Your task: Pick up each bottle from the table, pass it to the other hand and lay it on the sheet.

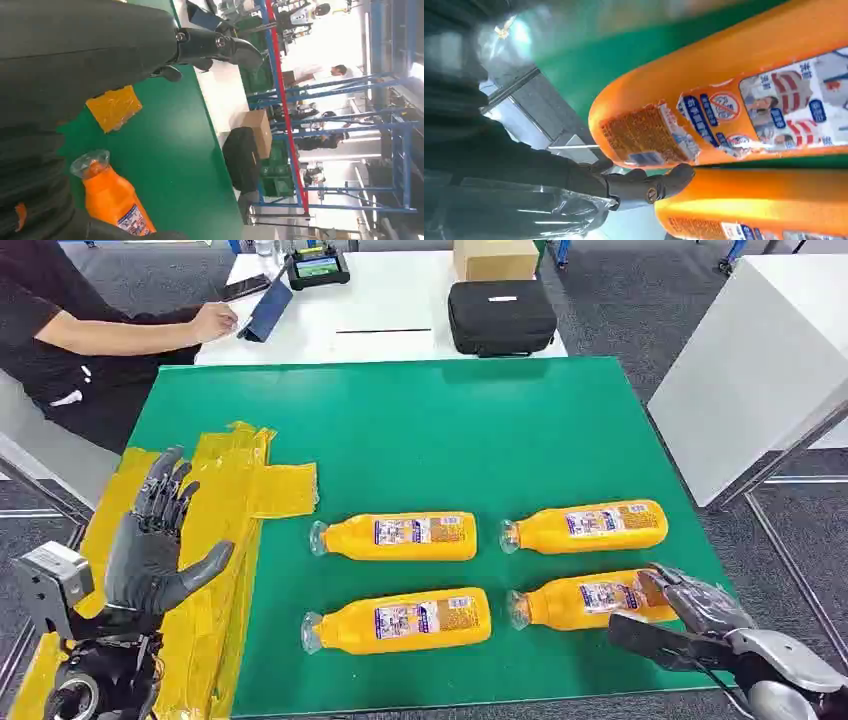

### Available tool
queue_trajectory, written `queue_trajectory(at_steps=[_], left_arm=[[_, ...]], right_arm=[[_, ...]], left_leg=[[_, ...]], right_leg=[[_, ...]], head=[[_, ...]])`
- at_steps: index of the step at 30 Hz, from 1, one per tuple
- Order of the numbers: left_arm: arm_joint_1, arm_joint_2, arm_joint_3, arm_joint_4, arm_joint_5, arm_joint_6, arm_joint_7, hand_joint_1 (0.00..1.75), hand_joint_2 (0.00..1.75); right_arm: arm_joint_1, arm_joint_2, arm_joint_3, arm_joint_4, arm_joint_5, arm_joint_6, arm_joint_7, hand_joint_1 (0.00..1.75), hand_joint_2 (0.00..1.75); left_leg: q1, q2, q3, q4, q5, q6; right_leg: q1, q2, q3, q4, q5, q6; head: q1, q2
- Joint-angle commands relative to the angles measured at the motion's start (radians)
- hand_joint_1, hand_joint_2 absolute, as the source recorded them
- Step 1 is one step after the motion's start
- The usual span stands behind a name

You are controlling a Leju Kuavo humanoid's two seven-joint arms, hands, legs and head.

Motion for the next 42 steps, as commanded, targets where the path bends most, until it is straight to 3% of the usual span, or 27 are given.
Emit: queue_trajectory(at_steps=[1,11,12,13,15,16,27,34,35,37,38,39,42], left_arm=[[-0.033,-0.021,-0.031,0.062,-0.002,0.005,0.01,0.0,1.75],[-0.035,-0.021,-0.031,0.065,-0.002,0.005,0.01,0.0,1.75],[-0.035,-0.021,-0.031,0.065,-0.002,0.005,0.01,0.0,1.75],[-0.035,-0.021,-0.031,0.065,-0.002,0.005,0.01,0.0,1.75],[-0.037,-0.018,-0.032,0.068,-0.002,0.004,0.01,0.0,1.75],[-0.039,-0.018,-0.032,0.07,-0.002,0.004,0.01,0.0,1.75],[-0.1,-0.022,-0.068,0.121,-0.002,0.002,0.013,0.0,1.75],[-0.125,-0.02,-0.094,0.154,0.0,0.002,0.015,0.0,1.75],[-0.13,-0.02,-0.096,0.158,0.001,0.002,0.015,0.0,1.75],[-0.135,-0.019,-0.099,0.163,0.003,0.004,0.014,0.0,1.75],[-0.135,-0.019,-0.099,0.163,0.003,0.004,0.014,0.0,1.75],[-0.135,-0.019,-0.099,0.163,0.003,0.004,0.014,0.0,1.75],[-0.141,-0.009,-0.109,0.176,0.011,0.005,0.01,0.0,1.75]], right_arm=[[-0.078,0.068,0.094,0.147,0.047,-0.007,0.004,0.0,1.75],[-0.08,0.071,0.097,0.154,0.049,-0.007,0.004,0.0,1.75],[-0.08,0.071,0.097,0.154,0.049,-0.007,0.004,0.0,1.75],[-0.08,0.071,0.097,0.154,0.049,-0.007,0.004,0.0,1.75],[-0.083,0.071,0.105,0.162,0.06,-0.001,0.003,0.0,1.75],[-0.086,0.073,0.11,0.168,0.066,0.003,0.002,0.0,1.75],[-0.139,0.102,0.244,0.346,0.17,0.044,-0.023,0.0,1.75],[-0.146,0.115,0.32,0.46,0.237,0.053,-0.005,0.02,1.75],[-0.141,0.115,0.322,0.466,0.237,0.053,-0.005,0.19,1.75],[-0.138,0.115,0.325,0.471,0.238,0.051,-0.003,0.19,1.75],[-0.138,0.115,0.325,0.471,0.238,0.051,-0.003,0.31,1.75],[-0.138,0.115,0.325,0.471,0.238,0.051,-0.003,1.75,1.75],[-0.129,0.113,0.334,0.491,0.239,0.049,-0.003,1.69,1.75]], left_leg=[[0.001,0.001,0.005,-0.001,-0.001,-0.002],[0.001,0.0,0.003,-0.001,0.0,-0.001],[0.002,0.0,0.011,-0.002,-0.003,-0.004],[0.001,0.0,0.006,-0.002,-0.001,-0.002],[0.002,0.0,0.013,-0.002,-0.004,-0.004],[0.001,0.0,0.008,-0.002,-0.002,-0.003],[0.002,-0.002,0.008,-0.002,0.0,-0.002],[0.003,-0.004,0.024,-0.005,-0.005,-0.004],[0.003,-0.004,0.025,-0.003,-0.006,-0.001],[0.004,-0.005,0.029,-0.003,-0.008,0.0],[0.004,-0.005,0.031,-0.002,-0.009,0.001],[0.004,-0.006,0.033,-0.003,-0.009,0.0],[0.004,-0.006,0.038,-0.003,-0.012,0.002]], right_leg=[[0.001,0.002,0.005,-0.003,0.0,-0.001],[0.001,0.0,0.004,-0.002,0.0,-0.001],[0.002,0.001,0.012,-0.004,-0.003,-0.003],[0.001,0.001,0.007,-0.003,-0.001,-0.002],[0.002,0.002,0.014,-0.004,-0.003,-0.003],[0.001,0.001,0.009,-0.003,-0.002,-0.002],[0.002,-0.001,0.008,-0.004,0.0,-0.002],[0.003,-0.002,0.015,-0.009,-0.006,-0.005],[0.002,-0.004,0.016,-0.007,-0.008,-0.002],[0.003,-0.005,0.022,-0.009,-0.009,-0.001],[0.003,-0.005,0.024,-0.008,-0.01,-0.001],[0.003,-0.006,0.027,-0.01,-0.01,-0.001],[0.003,-0.005,0.032,-0.01,-0.012,0.0]], head=[[0.0,0.0],[0.0,0.0],[0.0,0.0],[0.0,0.0],[0.0,0.0],[0.0,0.0],[0.0,0.0],[0.0,0.0],[0.0,0.0],[0.0,0.0],[0.0,0.0],[0.0,0.0],[0.0,0.0]])
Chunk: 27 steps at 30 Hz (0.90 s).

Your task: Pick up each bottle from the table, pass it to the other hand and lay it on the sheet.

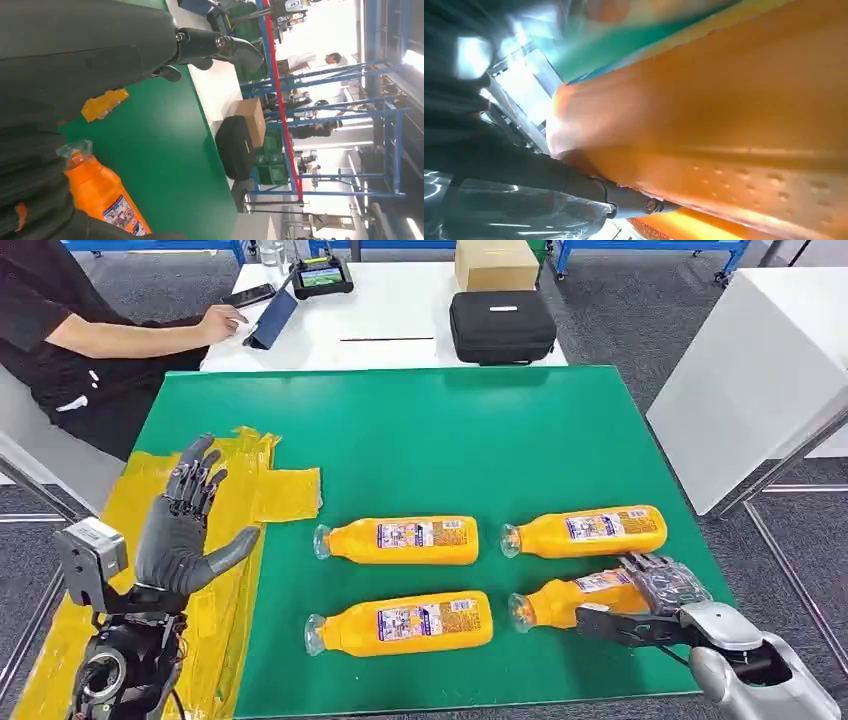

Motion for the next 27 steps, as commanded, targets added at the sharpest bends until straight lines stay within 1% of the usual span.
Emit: queue_trajectory(at_steps=[1,2,5,6,7,8,9,10,12,13,15,16,17,18,19,21,22,24,25,26,27], left_arm=[[-0.058,0.006,-0.054,0.104,0.019,0.007,-0.008,0.0,1.75],[-0.063,0.006,-0.058,0.107,0.021,0.008,-0.01,0.0,1.75],[-0.067,0.0,-0.064,0.102,0.025,0.016,-0.011,0.0,1.75],[-0.066,0.001,-0.064,0.099,0.026,0.018,-0.01,0.0,1.75],[-0.065,0.001,-0.065,0.099,0.026,0.02,-0.01,0.0,1.75],[-0.064,0.003,-0.066,0.098,0.026,0.022,-0.01,0.0,1.75],[-0.064,0.004,-0.066,0.1,0.027,0.023,-0.01,0.0,1.75],[-0.066,0.005,-0.066,0.102,0.027,0.024,-0.01,0.0,1.75],[-0.07,0.005,-0.066,0.107,0.028,0.026,-0.011,0.0,1.75],[-0.073,0.005,-0.067,0.108,0.028,0.026,-0.011,0.0,1.75],[-0.071,0.004,-0.065,0.107,0.03,0.029,-0.012,0.0,1.75],[-0.063,0.007,-0.057,0.102,0.032,0.031,-0.012,0.0,1.75],[-0.052,0.009,-0.048,0.093,0.035,0.033,-0.015,0.0,1.75],[-0.043,0.012,-0.04,0.085,0.039,0.028,-0.017,0.0,1.75],[-0.038,0.014,-0.035,0.082,0.041,0.024,-0.018,0.0,1.75],[-0.038,0.014,-0.035,0.082,0.041,0.024,-0.018,0.0,1.75],[-0.038,0.014,-0.035,0.082,0.041,0.024,-0.018,0.0,1.75],[-0.039,0.013,-0.036,0.082,0.041,0.024,-0.018,0.0,1.75],[-0.039,0.013,-0.036,0.082,0.041,0.024,-0.018,0.0,1.75],[-0.033,0.015,-0.03,0.079,0.046,0.022,-0.018,0.0,1.75],[-0.02,0.019,-0.018,0.069,0.058,0.019,-0.02,0.0,1.75]], right_arm=[[0.093,0.039,0.099,0.184,-0.01,0.027,-0.001,1.66,1.75],[0.099,0.035,0.103,0.186,-0.011,0.026,-0.001,1.66,1.75],[0.108,0.027,0.115,0.188,-0.015,0.025,-0.003,1.59,1.75],[0.106,0.027,0.12,0.192,-0.016,0.026,-0.004,1.61,1.75],[0.103,0.028,0.124,0.197,-0.017,0.027,-0.005,1.59,1.75],[0.096,0.029,0.135,0.208,-0.018,0.032,-0.007,1.59,1.75],[0.093,0.03,0.14,0.211,-0.02,0.034,-0.009,1.66,1.75],[0.089,0.031,0.148,0.216,-0.02,0.037,-0.01,1.73,1.75],[0.081,0.031,0.16,0.226,-0.021,0.047,-0.013,1.75,1.75],[0.079,0.03,0.163,0.231,-0.023,0.047,-0.014,1.75,1.75],[0.086,0.03,0.143,0.219,-0.047,0.032,-0.02,1.75,1.75],[0.112,0.015,0.102,0.155,-0.103,0.017,-0.03,1.75,1.75],[0.151,0.007,0.028,0.074,-0.22,0.016,-0.052,1.75,1.75],[0.175,-0.024,0.008,-0.002,-0.249,0.049,-0.031,1.75,1.75],[0.186,-0.037,-0.007,-0.041,-0.261,0.071,-0.016,1.75,1.75],[0.186,-0.037,-0.007,-0.041,-0.261,0.071,-0.016,1.75,1.75],[0.186,-0.037,-0.007,-0.041,-0.261,0.071,-0.016,1.75,1.75],[0.19,-0.034,-0.004,-0.04,-0.261,0.071,-0.016,1.75,1.75],[0.19,-0.034,-0.004,-0.04,-0.261,0.071,-0.016,1.75,1.75],[0.217,-0.01,-0.085,-0.067,-0.401,0.044,-0.075,1.75,1.75],[0.253,-0.029,-0.141,-0.145,-0.488,0.041,-0.092,1.75,1.75]], left_leg=[[0.003,-0.007,0.006,-0.004,0.0,-0.002],[0.003,-0.007,0.008,-0.003,-0.001,-0.001],[0.004,-0.009,0.014,-0.004,-0.003,-0.002],[0.004,-0.008,0.017,-0.003,-0.005,-0.001],[0.004,-0.01,0.016,-0.004,-0.004,-0.001],[0.005,-0.009,0.019,-0.003,-0.006,0.0],[0.005,-0.008,0.019,-0.003,-0.006,0.0],[0.006,-0.006,0.023,-0.003,-0.009,0.001],[0.007,-0.009,0.023,-0.004,-0.008,0.0],[0.009,-0.007,0.026,-0.003,-0.01,0.0],[0.01,-0.009,0.026,-0.005,-0.009,0.0],[0.011,-0.008,0.028,-0.003,-0.01,0.001],[0.009,-0.011,0.024,-0.007,-0.007,0.0],[0.011,-0.007,0.029,-0.002,-0.012,0.001],[0.01,-0.009,0.028,-0.003,-0.011,0.001],[0.01,-0.007,0.029,-0.001,-0.014,0.003],[0.01,-0.007,0.028,-0.002,-0.013,0.003],[0.011,-0.003,0.029,-0.002,-0.016,0.003],[0.01,-0.004,0.028,-0.002,-0.016,0.002],[0.01,-0.003,0.029,-0.002,-0.017,0.002],[0.01,-0.005,0.028,-0.003,-0.016,0.002]], right_leg=[[0.003,-0.006,0.01,-0.008,-0.001,-0.002],[0.003,-0.006,0.012,-0.007,-0.003,-0.003],[0.004,-0.008,0.02,-0.012,-0.005,-0.004],[0.003,-0.007,0.023,-0.011,-0.007,-0.003],[0.004,-0.009,0.024,-0.013,-0.006,-0.003],[0.004,-0.008,0.027,-0.014,-0.007,-0.002],[0.004,-0.007,0.027,-0.014,-0.006,-0.003],[0.005,-0.005,0.031,-0.015,-0.007,-0.003],[0.005,-0.007,0.033,-0.019,-0.007,-0.003],[0.006,-0.006,0.036,-0.02,-0.008,-0.003],[0.008,-0.008,0.038,-0.024,-0.007,-0.003],[0.009,-0.007,0.041,-0.024,-0.007,-0.003],[0.007,-0.009,0.037,-0.026,-0.006,-0.004],[0.009,-0.006,0.042,-0.024,-0.008,-0.003],[0.008,-0.008,0.041,-0.025,-0.008,-0.003],[0.009,-0.006,0.043,-0.024,-0.008,-0.002],[0.009,-0.006,0.042,-0.025,-0.008,-0.003],[0.01,-0.002,0.044,-0.025,-0.007,0.0],[0.009,-0.003,0.042,-0.024,-0.007,0.0],[0.009,-0.002,0.044,-0.025,-0.007,0.0],[0.009,-0.004,0.042,-0.025,-0.007,0.0]], head=[[0.0,0.0],[0.001,0.0],[0.0,0.0],[0.001,0.0],[0.001,0.0],[0.001,0.0],[0.0,0.0],[0.001,0.0],[0.001,0.0],[0.001,0.0],[0.001,0.0],[0.001,0.0],[0.001,0.0],[0.001,0.0],[0.001,0.0],[0.001,0.0],[0.002,0.0],[0.001,0.0],[0.0,0.0],[0.001,0.0],[0.001,0.0]])
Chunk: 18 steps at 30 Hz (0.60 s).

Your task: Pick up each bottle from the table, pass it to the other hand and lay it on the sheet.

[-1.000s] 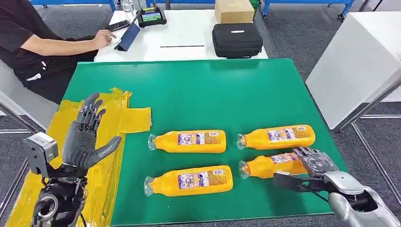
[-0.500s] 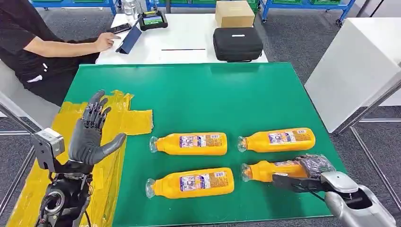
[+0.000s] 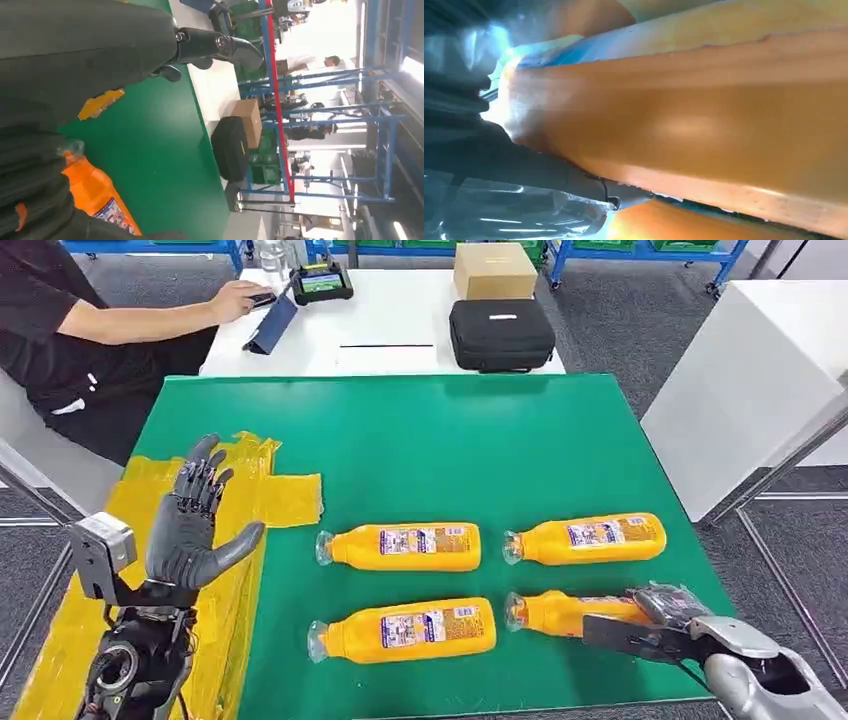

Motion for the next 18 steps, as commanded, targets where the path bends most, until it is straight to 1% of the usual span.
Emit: queue_trajectory(at_steps=[1,2,3,4,5,6,7,8,10,11,13,14,15,16,18], left_arm=[[0.028,0.024,0.039,0.003,0.04,-0.007,-0.006,0.0,1.75],[0.052,0.025,0.061,-0.017,0.046,-0.003,-0.009,0.0,1.75],[0.071,0.024,0.078,-0.035,0.056,-0.003,-0.011,0.0,1.75],[0.101,0.016,0.105,-0.064,0.074,-0.006,-0.013,0.0,1.75],[0.115,0.012,0.116,-0.078,0.078,-0.008,-0.013,0.0,1.75],[0.121,0.011,0.12,-0.085,0.079,-0.011,-0.013,0.0,1.75],[0.121,0.011,0.12,-0.085,0.079,-0.011,-0.013,0.0,1.75],[0.122,0.006,0.122,-0.088,0.081,-0.011,-0.012,0.0,1.75],[0.123,0.002,0.125,-0.09,0.09,-0.013,-0.01,0.0,1.75],[0.127,0.001,0.128,-0.093,0.091,-0.013,-0.01,0.0,1.75],[0.148,-0.009,0.145,-0.111,0.125,-0.013,-0.003,0.0,1.75],[0.155,-0.012,0.151,-0.119,0.13,-0.011,-0.002,0.0,1.75],[0.167,-0.017,0.156,-0.133,0.143,-0.011,0.001,0.0,1.75],[0.175,-0.02,0.159,-0.145,0.173,-0.018,0.014,0.0,1.75],[0.178,-0.021,0.156,-0.157,0.179,-0.019,0.018,0.0,1.75]], right_arm=[[0.251,0.017,-0.253,-0.253,-0.386,0.0,-0.104,1.75,1.75],[0.284,0.017,-0.343,-0.346,-0.456,-0.011,-0.123,1.75,1.75],[0.299,0.011,-0.407,-0.407,-0.493,0.006,-0.115,1.75,1.75],[0.299,0.005,-0.497,-0.462,-0.56,0.025,-0.139,1.75,1.75],[0.294,-0.001,-0.546,-0.48,-0.601,0.052,-0.142,1.75,1.75],[0.291,0.0,-0.57,-0.484,-0.614,0.076,-0.136,1.75,1.75],[0.291,0.0,-0.57,-0.484,-0.614,0.076,-0.136,1.75,1.75],[0.288,0.016,-0.596,-0.48,-0.645,0.082,-0.168,1.75,1.75],[0.294,0.019,-0.621,-0.484,-0.658,0.087,-0.182,1.75,1.75],[0.301,0.019,-0.641,-0.491,-0.664,0.083,-0.194,1.75,1.75],[0.318,0.077,-0.719,-0.54,-0.656,0.041,-0.207,1.75,1.75],[0.319,0.099,-0.735,-0.554,-0.657,0.031,-0.209,1.75,1.75],[0.317,0.139,-0.759,-0.578,-0.647,0.007,-0.208,1.75,1.75],[0.301,0.172,-0.763,-0.594,-0.61,-0.027,-0.211,1.75,1.75],[0.268,0.212,-0.746,-0.604,-0.572,-0.048,-0.198,1.75,1.75]], left_leg=[[0.001,-0.005,-0.001,-0.002,0.001,-0.002],[0.0,-0.006,-0.002,-0.002,0.001,-0.003],[-0.001,-0.004,-0.003,0.0,-0.001,-0.003],[-0.002,-0.003,-0.005,0.0,-0.001,-0.003],[-0.002,0.0,-0.005,0.0,-0.002,-0.002],[-0.003,0.002,-0.012,0.0,-0.001,-0.002],[-0.005,0.002,-0.014,0.001,-0.002,-0.003],[-0.005,0.002,-0.019,0.001,-0.001,-0.001],[-0.009,0.002,-0.019,0.0,0.0,-0.001],[-0.008,0.001,-0.018,0.0,-0.001,-0.002],[-0.008,-0.001,-0.02,-0.001,0.001,-0.001],[-0.008,0.0,-0.019,0.0,0.001,-0.001],[-0.008,0.0,-0.019,-0.001,0.0,-0.003],[-0.007,0.0,-0.02,-0.001,0.0,-0.002],[-0.007,0.002,-0.02,-0.002,0.0,-0.002]], right_leg=[[0.0,-0.004,0.001,-0.001,-0.002,-0.001],[-0.001,-0.005,-0.001,0.0,-0.002,-0.001],[-0.001,-0.003,-0.003,0.002,-0.003,-0.001],[-0.002,-0.002,-0.005,0.004,-0.004,-0.001],[-0.002,0.001,-0.005,0.004,-0.003,-0.001],[-0.003,0.003,-0.001,0.005,-0.002,0.0],[-0.004,0.003,-0.003,0.007,-0.003,0.0],[-0.004,0.003,-0.009,0.009,-0.001,0.001],[-0.008,0.002,-0.013,0.01,-0.001,0.002],[-0.007,0.002,-0.011,0.01,-0.002,0.001],[-0.007,0.0,-0.014,0.009,-0.001,0.001],[-0.007,0.0,-0.013,0.009,-0.002,0.0],[-0.007,0.001,-0.013,0.009,-0.002,-0.001],[-0.006,0.001,-0.013,0.008,-0.001,0.0],[-0.006,0.003,-0.014,0.007,0.0,0.0]], head=[[0.0,0.0],[0.0,0.0],[0.0,0.0],[0.001,0.0],[0.0,0.0],[0.0,0.0],[-0.001,0.0],[-0.001,0.0],[-0.002,0.0],[-0.002,0.0],[-0.002,0.0],[-0.002,0.0],[-0.002,0.0],[-0.001,0.0],[-0.002,0.0]])
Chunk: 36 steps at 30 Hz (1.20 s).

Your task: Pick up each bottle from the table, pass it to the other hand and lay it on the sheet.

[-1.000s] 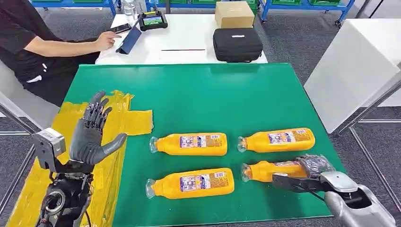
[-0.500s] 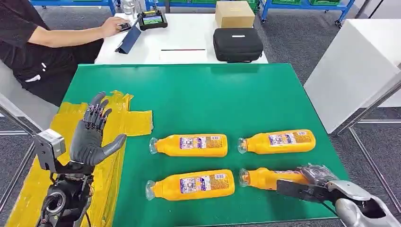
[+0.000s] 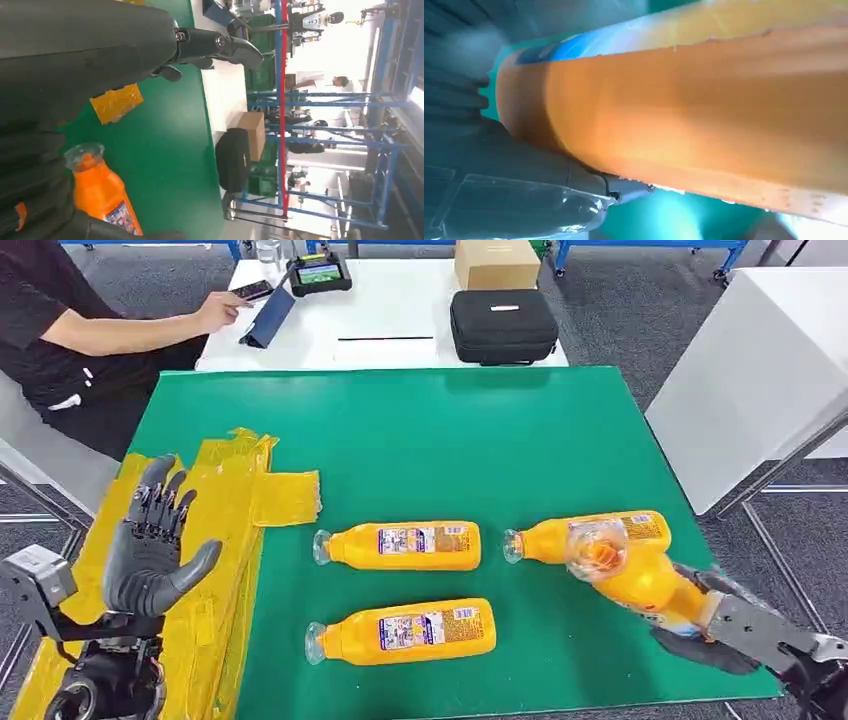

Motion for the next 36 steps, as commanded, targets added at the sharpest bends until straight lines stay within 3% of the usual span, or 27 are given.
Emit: queue_trajectory(at_steps=[1,14,17,23,27,36], left_arm=[[0.035,-0.031,0.044,-0.051,0.079,-0.008,0.044,0.0,1.75],[0.031,-0.029,0.032,-0.054,0.079,-0.001,0.055,0.0,1.75],[-0.002,-0.009,-0.022,-0.038,0.096,-0.004,0.073,0.0,1.75],[-0.144,0.001,-0.153,0.074,0.091,-0.014,0.073,0.0,1.75],[-0.255,-0.009,-0.207,0.149,0.174,-0.019,0.084,0.0,1.75],[-0.271,-0.02,-0.189,0.148,0.242,-0.021,0.101,0.0,1.75]], right_arm=[[-0.049,0.25,-0.139,-0.136,0.078,-0.102,0.007,1.75,1.75],[-0.072,0.269,-0.113,-0.132,0.094,-0.115,0.019,1.75,1.75],[-0.172,0.295,-0.01,-0.059,0.09,-0.112,0.036,1.75,1.75],[-0.556,0.409,0.356,0.288,0.157,-0.249,0.128,1.75,1.75],[-0.751,0.518,0.573,0.469,0.158,-0.258,0.204,1.75,1.75],[-0.848,0.618,0.693,0.495,0.14,-0.267,0.275,1.75,1.75]], left_leg=[[0.002,0.002,0.001,-0.001,0.0,-0.002],[0.001,0.002,0.002,-0.001,-0.001,-0.003],[0.001,0.003,0.003,-0.001,-0.001,-0.003],[0.002,0.01,0.004,-0.003,0.001,-0.002],[0.002,0.015,0.004,-0.003,0.005,-0.004],[0.001,0.009,-0.004,0.0,0.008,-0.005]], right_leg=[[0.002,0.003,0.001,-0.002,0.001,-0.002],[0.001,0.003,0.002,-0.001,-0.001,-0.002],[0.001,0.004,0.002,-0.001,0.0,-0.002],[0.002,0.011,0.002,-0.004,0.004,-0.002],[0.002,0.015,0.0,-0.002,0.007,-0.003],[0.001,0.009,-0.007,0.007,0.005,-0.003]], head=[[0.0,0.0],[0.0,0.0],[0.0,0.0],[0.0,0.0],[0.0,0.0],[0.0,0.0]])
